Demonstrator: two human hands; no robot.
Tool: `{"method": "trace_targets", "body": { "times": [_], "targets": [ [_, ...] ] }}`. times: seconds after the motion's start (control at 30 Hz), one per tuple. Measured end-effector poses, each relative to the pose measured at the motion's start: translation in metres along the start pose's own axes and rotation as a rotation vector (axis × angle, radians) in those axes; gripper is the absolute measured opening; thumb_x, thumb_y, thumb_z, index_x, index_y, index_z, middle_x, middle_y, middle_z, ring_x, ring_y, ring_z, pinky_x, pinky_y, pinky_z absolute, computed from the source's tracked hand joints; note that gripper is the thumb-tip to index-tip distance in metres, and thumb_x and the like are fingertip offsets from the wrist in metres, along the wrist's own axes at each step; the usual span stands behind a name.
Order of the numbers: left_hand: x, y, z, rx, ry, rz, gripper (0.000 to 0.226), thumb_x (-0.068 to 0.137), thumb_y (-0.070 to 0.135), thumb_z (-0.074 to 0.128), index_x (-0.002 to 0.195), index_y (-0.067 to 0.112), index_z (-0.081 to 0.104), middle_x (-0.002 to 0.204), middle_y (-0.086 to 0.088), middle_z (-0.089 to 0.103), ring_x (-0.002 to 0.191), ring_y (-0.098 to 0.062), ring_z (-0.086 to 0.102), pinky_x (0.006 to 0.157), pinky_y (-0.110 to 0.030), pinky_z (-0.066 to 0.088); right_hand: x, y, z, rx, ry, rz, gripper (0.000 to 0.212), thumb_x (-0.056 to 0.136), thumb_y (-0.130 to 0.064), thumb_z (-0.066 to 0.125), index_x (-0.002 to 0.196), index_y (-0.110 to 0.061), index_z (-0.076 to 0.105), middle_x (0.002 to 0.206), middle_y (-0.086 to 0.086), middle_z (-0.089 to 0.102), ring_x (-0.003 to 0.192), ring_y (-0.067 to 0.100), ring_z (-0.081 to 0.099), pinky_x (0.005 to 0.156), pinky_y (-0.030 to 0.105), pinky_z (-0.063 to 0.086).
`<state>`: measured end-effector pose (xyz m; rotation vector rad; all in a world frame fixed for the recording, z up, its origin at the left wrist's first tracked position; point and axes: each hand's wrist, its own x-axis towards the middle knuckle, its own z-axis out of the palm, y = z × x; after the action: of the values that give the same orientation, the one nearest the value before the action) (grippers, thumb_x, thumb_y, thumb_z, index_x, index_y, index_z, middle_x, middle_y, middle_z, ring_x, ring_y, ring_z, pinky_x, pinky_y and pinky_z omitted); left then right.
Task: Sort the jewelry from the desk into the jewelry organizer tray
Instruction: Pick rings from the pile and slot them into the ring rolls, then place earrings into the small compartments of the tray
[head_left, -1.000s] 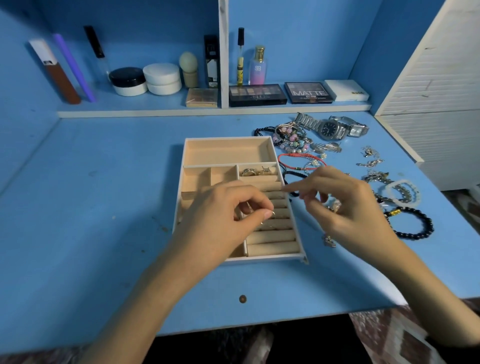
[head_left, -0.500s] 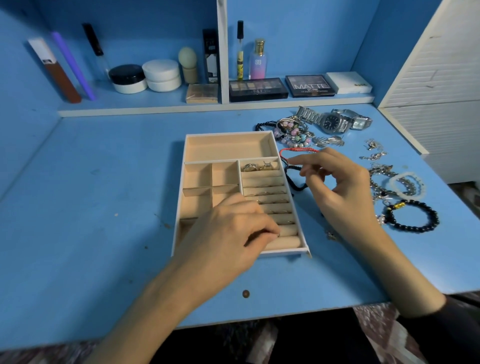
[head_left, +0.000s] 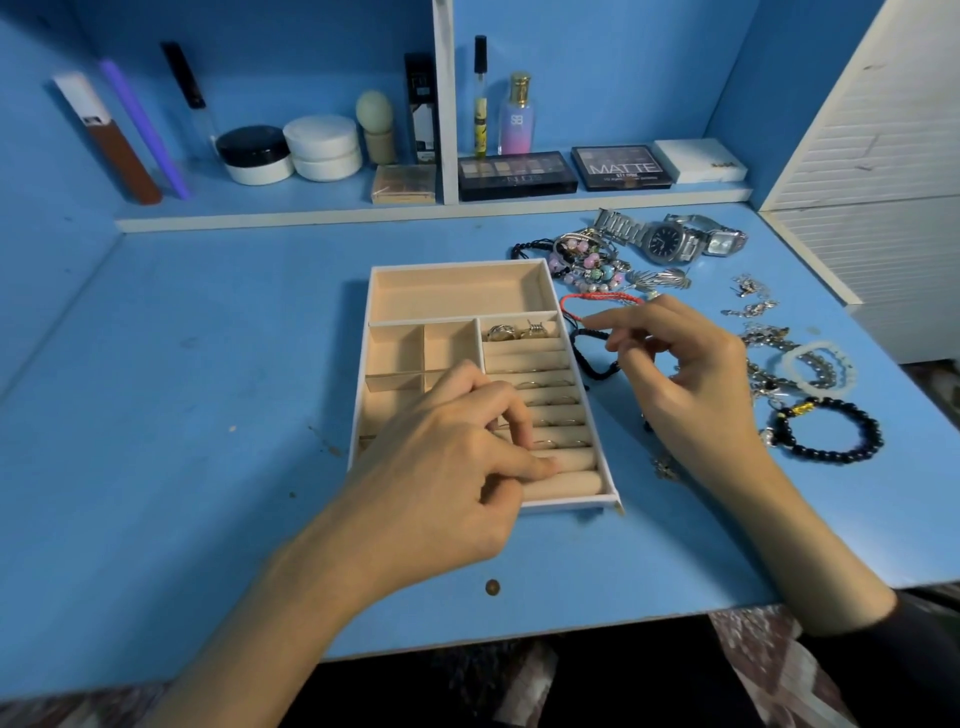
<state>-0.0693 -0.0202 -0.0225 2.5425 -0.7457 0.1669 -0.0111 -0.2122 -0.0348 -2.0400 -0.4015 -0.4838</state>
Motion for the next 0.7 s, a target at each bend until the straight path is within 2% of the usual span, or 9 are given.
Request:
{"method": "trace_targets", "body": {
  "times": [0.13,0.2,0.27,0.33,0.4,0.47,0.57,0.63,0.7],
  "targets": [
    [0.004,-0.004,-0.001,-0.091,0.046,-0.021,0.037,0.078,0.031,0.040,0.097,0.040,0.070,0.086,0.022,0.053,0.086,0.002,0.037,0.077,-0.009,0.034,0.000,-0.002,0.000,0.002,-0.018,0.018,0.030,0.080,0.004,0.048,0.096,-0.011,0.070,0.076,0.006,0.059,0.068,0.014,0.052,0.061,0.018,0.040],
    [0.009,-0.011,-0.006,-0.188,0.134,-0.132,0.030,0.082,0.030,0.047,0.103,0.040,0.066,0.086,0.023,0.052,0.087,0.006,0.040,0.077,-0.009,0.031,0.001,-0.004,0.001,0.010,-0.035,0.067,0.027,0.083,-0.001,0.050,0.099,-0.012,0.069,0.074,0.003,0.060,0.064,0.010,0.049,0.056,0.015,0.037],
    [0.013,-0.026,-0.013,-0.183,0.290,-0.268,0.026,0.087,0.028,0.053,0.108,0.036,0.064,0.085,0.021,0.050,0.083,0.004,0.044,0.077,-0.013,0.036,0.004,-0.005,0.003,-0.027,-0.061,0.127,0.023,0.086,-0.011,0.054,0.102,-0.016,0.069,0.066,-0.001,0.058,0.057,0.007,0.046,0.053,0.012,0.033],
    [0.017,-0.043,-0.020,-0.075,0.387,-0.441,0.028,0.090,0.021,0.054,0.116,0.028,0.061,0.096,0.012,0.051,0.088,-0.010,0.051,0.087,-0.029,0.042,0.007,-0.006,0.006,-0.098,-0.102,0.180,0.023,0.089,-0.016,0.056,0.108,-0.018,0.067,0.056,-0.003,0.052,0.050,0.004,0.044,0.050,0.011,0.032],
    [0.018,-0.057,-0.025,0.001,0.350,-0.629,0.036,0.091,0.021,0.050,0.126,0.023,0.054,0.113,-0.001,0.050,0.100,-0.025,0.053,0.091,-0.034,0.039,0.009,-0.007,0.008,-0.150,-0.163,0.217,0.027,0.090,-0.016,0.053,0.114,-0.017,0.065,0.052,0.005,0.050,0.044,0.006,0.039,0.046,0.011,0.032],
    [0.019,-0.064,-0.026,-0.037,0.288,-0.717,0.037,0.092,0.020,0.047,0.129,0.021,0.051,0.122,-0.006,0.050,0.100,-0.024,0.051,0.083,-0.028,0.035,0.010,-0.008,0.009,-0.170,-0.221,0.240,0.026,0.089,-0.012,0.051,0.110,-0.011,0.067,0.053,0.017,0.049,0.042,0.009,0.031,0.043,0.015,0.030],
    [0.019,-0.065,-0.026,-0.093,0.288,-0.715,0.036,0.091,0.012,0.045,0.124,0.020,0.057,0.115,-0.009,0.057,0.095,-0.023,0.050,0.075,-0.024,0.031,0.010,-0.009,0.011,-0.194,-0.253,0.272,0.022,0.085,-0.009,0.051,0.097,0.002,0.065,0.068,0.029,0.057,0.054,0.011,0.032,0.047,0.024,0.025],
    [0.019,-0.065,-0.026,-0.084,0.300,-0.711,0.038,0.089,0.007,0.043,0.122,0.020,0.058,0.107,-0.011,0.060,0.081,-0.025,0.051,0.069,-0.026,0.032,0.011,-0.009,0.012,-0.194,-0.249,0.282,0.021,0.083,-0.008,0.052,0.097,0.003,0.064,0.071,0.030,0.058,0.056,0.012,0.032,0.048,0.024,0.025],
    [0.018,-0.065,-0.025,-0.063,0.301,-0.706,0.037,0.088,0.006,0.042,0.119,0.016,0.060,0.097,-0.013,0.060,0.064,-0.020,0.044,0.062,-0.028,0.031,0.011,-0.009,0.013,-0.210,-0.246,0.271,0.021,0.082,-0.008,0.053,0.094,0.005,0.064,0.071,0.030,0.059,0.057,0.012,0.030,0.048,0.023,0.025]
  ]
}}
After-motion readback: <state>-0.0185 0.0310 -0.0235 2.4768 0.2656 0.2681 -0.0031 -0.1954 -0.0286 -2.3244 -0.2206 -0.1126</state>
